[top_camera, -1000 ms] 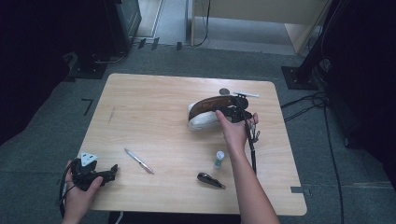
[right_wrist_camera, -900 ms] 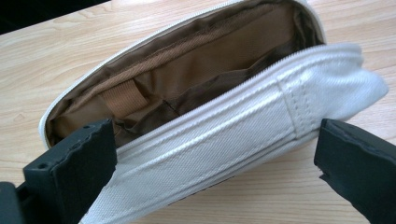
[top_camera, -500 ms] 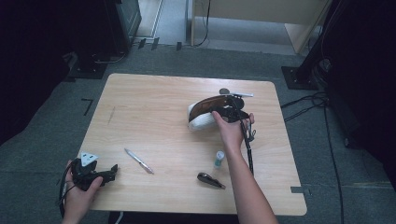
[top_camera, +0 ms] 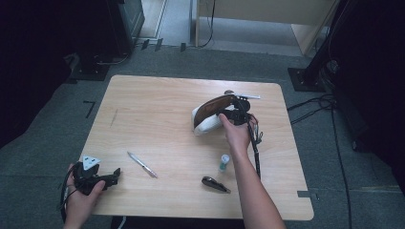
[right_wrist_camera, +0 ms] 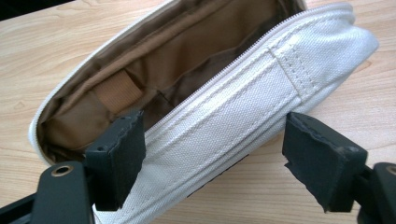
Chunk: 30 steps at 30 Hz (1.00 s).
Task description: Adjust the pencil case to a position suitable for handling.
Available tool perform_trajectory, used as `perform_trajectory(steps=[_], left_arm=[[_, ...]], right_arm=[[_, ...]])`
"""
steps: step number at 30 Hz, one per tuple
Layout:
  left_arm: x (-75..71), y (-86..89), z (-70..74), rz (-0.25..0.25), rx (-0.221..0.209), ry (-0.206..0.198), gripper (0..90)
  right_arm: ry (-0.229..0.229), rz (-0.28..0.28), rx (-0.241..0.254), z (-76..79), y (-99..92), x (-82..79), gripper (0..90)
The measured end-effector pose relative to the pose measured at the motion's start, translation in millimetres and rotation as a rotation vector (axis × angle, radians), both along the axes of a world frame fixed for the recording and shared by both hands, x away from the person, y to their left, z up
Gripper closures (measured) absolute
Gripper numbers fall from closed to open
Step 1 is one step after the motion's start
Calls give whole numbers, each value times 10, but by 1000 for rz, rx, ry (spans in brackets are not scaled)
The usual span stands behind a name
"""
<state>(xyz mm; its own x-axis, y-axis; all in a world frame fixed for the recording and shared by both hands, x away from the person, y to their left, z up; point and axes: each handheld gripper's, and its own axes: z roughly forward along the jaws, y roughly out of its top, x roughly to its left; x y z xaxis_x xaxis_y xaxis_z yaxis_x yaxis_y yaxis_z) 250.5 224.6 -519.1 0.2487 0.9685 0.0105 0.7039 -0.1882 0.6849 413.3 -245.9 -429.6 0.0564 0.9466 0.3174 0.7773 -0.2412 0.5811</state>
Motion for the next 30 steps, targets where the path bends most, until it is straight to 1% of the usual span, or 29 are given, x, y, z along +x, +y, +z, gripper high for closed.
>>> perform_trajectory(steps=[1,2,3,4,6,7,9,10,13,14,15,17,18,19,20,21,22,23,24,25,26,27,28,29,30], left_arm=[[0,0,0,0,0,0,0],[0,0,0,0,0,0,0],[0,0,0,0,0,0,0],[0,0,0,0,0,0,0],[0,0,0,0,0,0,0],[0,0,0,0,0,0,0],[0,0,0,0,0,0,0],[0,0,0,0,0,0,0],[0,0,0,0,0,0,0],[0,0,0,0,1,0,0],[0,0,0,0,1,0,0],[0,0,0,0,0,0,0],[0,0,0,0,0,0,0],[0,0,0,0,0,0,0],[0,0,0,0,1,0,0],[0,0,0,0,1,0,0],[0,0,0,0,1,-1,0],[0,0,0,0,1,0,0],[0,0,0,0,1,0,0],[0,0,0,0,0,0,0],[0,0,0,0,0,0,0],[0,0,0,0,1,0,0],[0,0,0,0,1,0,0],[0,0,0,0,1,0,0],[0,0,0,0,0,0,0]], right_arm=[[0,-20,9,0,-2,1,131],[0,-20,9,0,-2,1,131],[9,-44,7,-3,-6,5,76],[8,-76,49,-9,-17,16,26],[9,-70,54,-13,-14,20,25],[12,-69,51,-20,-1,27,5],[20,-76,49,-37,18,44,1],[37,-92,52,-55,26,68,0],[46,-95,54,-71,26,89,0],[56,-94,48,-77,46,113,0],[56,-94,48,-77,46,113,0],[71,-78,32,-78,69,135,0],[95,-59,8,-95,104,161,57],[95,-59,8,-95,104,161,57],[118,-32,-3,-130,138,179,128],[118,-32,-3,-130,138,179,128],[126,-5,3,-152,150,188,192],[124,5,14,-150,153,184,224],[124,5,14,-150,153,184,224],[104,21,11,-120,163,164,306],[104,21,11,-120,163,164,306],[76,31,-1,-89,170,148,391],[62,34,-6,-68,169,137,430],[62,34,-6,-68,169,137,430],[48,37,-7,-50,167,128,476]])
